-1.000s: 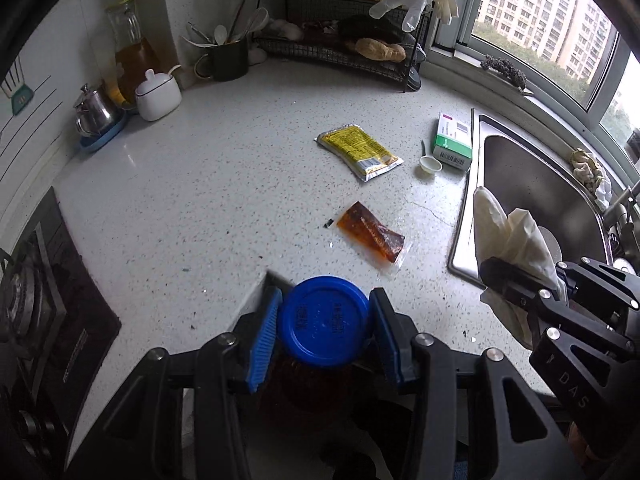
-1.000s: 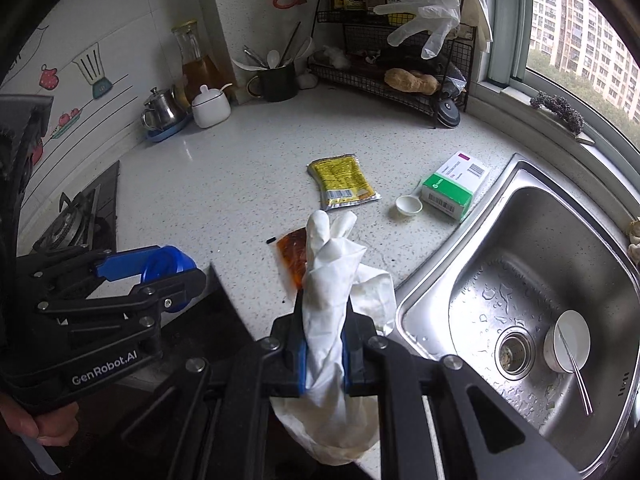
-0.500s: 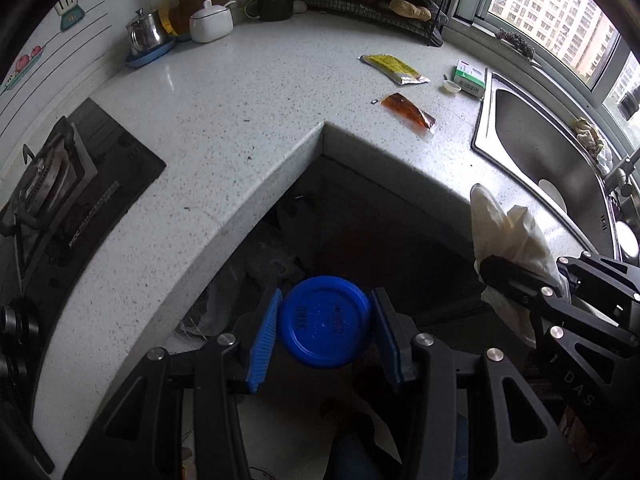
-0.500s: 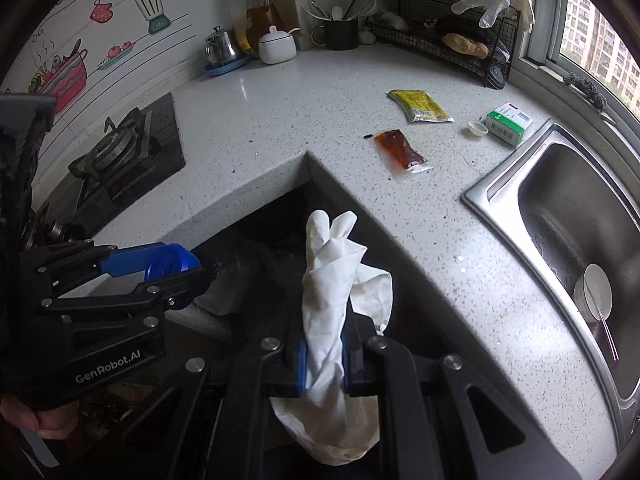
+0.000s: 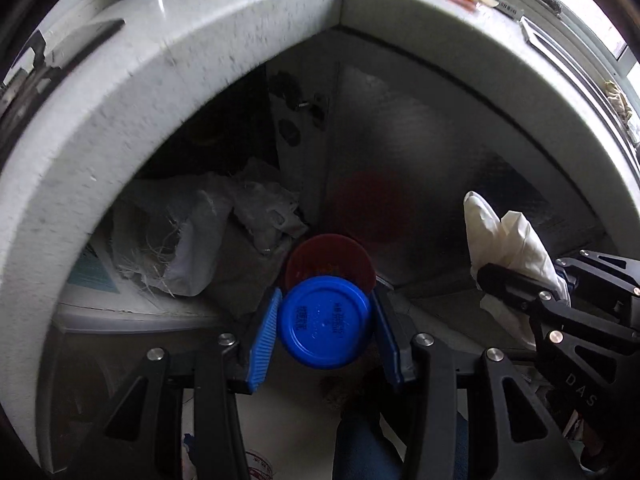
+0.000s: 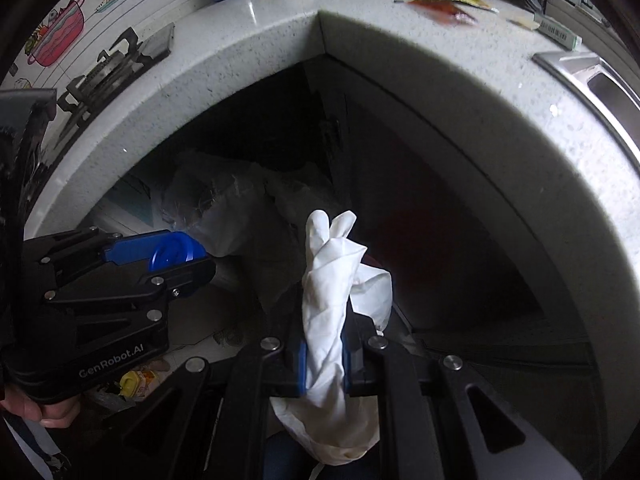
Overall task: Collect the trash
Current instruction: 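Carry the blue lid and white glove down to the red bin, then open the left gripper to drop the blue lid into the red bin, then open the right gripper to drop the white glove into the red bin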
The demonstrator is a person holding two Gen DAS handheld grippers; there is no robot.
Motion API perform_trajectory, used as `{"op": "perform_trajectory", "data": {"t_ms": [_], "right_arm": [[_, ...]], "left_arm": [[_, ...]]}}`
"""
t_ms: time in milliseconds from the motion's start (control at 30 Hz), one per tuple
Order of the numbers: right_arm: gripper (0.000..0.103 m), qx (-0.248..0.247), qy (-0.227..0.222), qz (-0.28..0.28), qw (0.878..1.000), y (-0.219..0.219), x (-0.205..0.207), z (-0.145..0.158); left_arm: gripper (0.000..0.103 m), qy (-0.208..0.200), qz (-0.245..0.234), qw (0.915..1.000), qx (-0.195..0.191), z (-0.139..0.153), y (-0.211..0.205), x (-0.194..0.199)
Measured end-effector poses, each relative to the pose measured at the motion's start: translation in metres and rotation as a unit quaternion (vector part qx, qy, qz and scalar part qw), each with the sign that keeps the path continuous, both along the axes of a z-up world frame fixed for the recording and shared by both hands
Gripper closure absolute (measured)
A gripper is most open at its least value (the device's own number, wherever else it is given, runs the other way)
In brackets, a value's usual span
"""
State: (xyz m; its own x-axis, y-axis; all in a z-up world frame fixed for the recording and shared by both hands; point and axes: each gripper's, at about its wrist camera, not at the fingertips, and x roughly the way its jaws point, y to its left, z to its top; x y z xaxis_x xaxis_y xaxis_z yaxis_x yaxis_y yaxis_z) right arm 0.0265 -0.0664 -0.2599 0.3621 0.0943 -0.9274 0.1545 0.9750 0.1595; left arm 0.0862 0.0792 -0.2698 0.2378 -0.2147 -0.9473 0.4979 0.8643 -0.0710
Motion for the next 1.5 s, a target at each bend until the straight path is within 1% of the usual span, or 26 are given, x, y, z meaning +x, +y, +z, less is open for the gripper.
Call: {"op": "perform_trajectory", "data": {"t_ms": [67,167,300,400,467,533,633,767,833,933,967,1033,1133,1267,1367,1500], "right_arm": [[0.092,-0.007,0.007,-0.002,1.0,-0.007,0.004,-0.03],[0.092,-0.002,0.016,-0.01,1.0,-0.018,0.01,-0.074],[0.092,-0.003,0.022,-0.011,1.0,-0.032,0.018,-0.127],[0.092,-0.004,0.033,-0.019,0.999,-0.045,0.026,-0.159],[0.092,-0.007,0.036,-0.021,0.999,-0.044,0.025,-0.171],[0.092,-0.014,0.041,-0.022,0.999,-0.04,0.026,-0.179],[0.092,-0.012,0.048,-0.026,0.998,-0.041,0.028,-0.187],[0.092,-0.007,0.044,-0.032,0.999,-0.044,0.024,-0.187],[0.092,-0.004,0.045,-0.034,0.998,-0.047,0.022,-0.19],[0.092,-0.001,0.048,-0.032,0.998,-0.049,0.02,-0.189],[0.092,0.0,0.049,-0.029,0.998,-0.048,0.021,-0.189],[0.092,0.001,0.05,-0.02,0.999,-0.046,0.022,-0.191],[0.092,-0.002,0.054,-0.005,0.999,-0.042,0.025,-0.193],[0.092,-0.004,0.058,0.023,0.998,-0.034,0.029,-0.193],[0.092,-0.002,0.06,0.043,0.997,-0.026,0.034,-0.194],[0.092,0.003,0.065,0.078,0.995,-0.012,0.045,-0.199]], "left_arm": [[0.06,0.003,-0.002,1.0,-0.002,-0.027,-0.004,0.005],[0.06,-0.002,-0.009,1.0,0.001,-0.07,-0.011,0.013],[0.06,0.009,-0.013,0.9999,-0.005,-0.124,-0.026,0.026],[0.06,0.012,-0.016,0.9998,-0.003,-0.152,-0.037,0.033],[0.06,0.006,-0.03,0.9995,-0.002,-0.165,-0.044,0.033],[0.06,-0.003,-0.042,0.9991,0.0,-0.174,-0.049,0.034],[0.06,0.013,-0.052,0.9985,-0.007,-0.187,-0.054,0.037],[0.06,0.021,-0.064,0.9977,-0.013,-0.193,-0.06,0.036],[0.059,0.016,-0.068,0.9975,-0.008,-0.194,-0.061,0.036],[0.048,0.013,-0.064,0.9978,-0.005,-0.195,-0.06,0.038],[0.043,0.011,-0.061,0.9981,-0.004,-0.195,-0.059,0.038],[0.037,0.009,-0.053,0.9985,-0.006,-0.195,-0.055,0.039],[0.031,0.01,-0.035,0.9993,-0.005,-0.198,-0.047,0.041],[0.031,0.008,-0.014,0.9999,0.002,-0.198,-0.032,0.041],[0.03,0.004,0.003,0.9999,0.015,-0.198,-0.021,0.04],[0.031,0.011,0.036,0.9992,0.015,-0.203,-0.004,0.041]]}}
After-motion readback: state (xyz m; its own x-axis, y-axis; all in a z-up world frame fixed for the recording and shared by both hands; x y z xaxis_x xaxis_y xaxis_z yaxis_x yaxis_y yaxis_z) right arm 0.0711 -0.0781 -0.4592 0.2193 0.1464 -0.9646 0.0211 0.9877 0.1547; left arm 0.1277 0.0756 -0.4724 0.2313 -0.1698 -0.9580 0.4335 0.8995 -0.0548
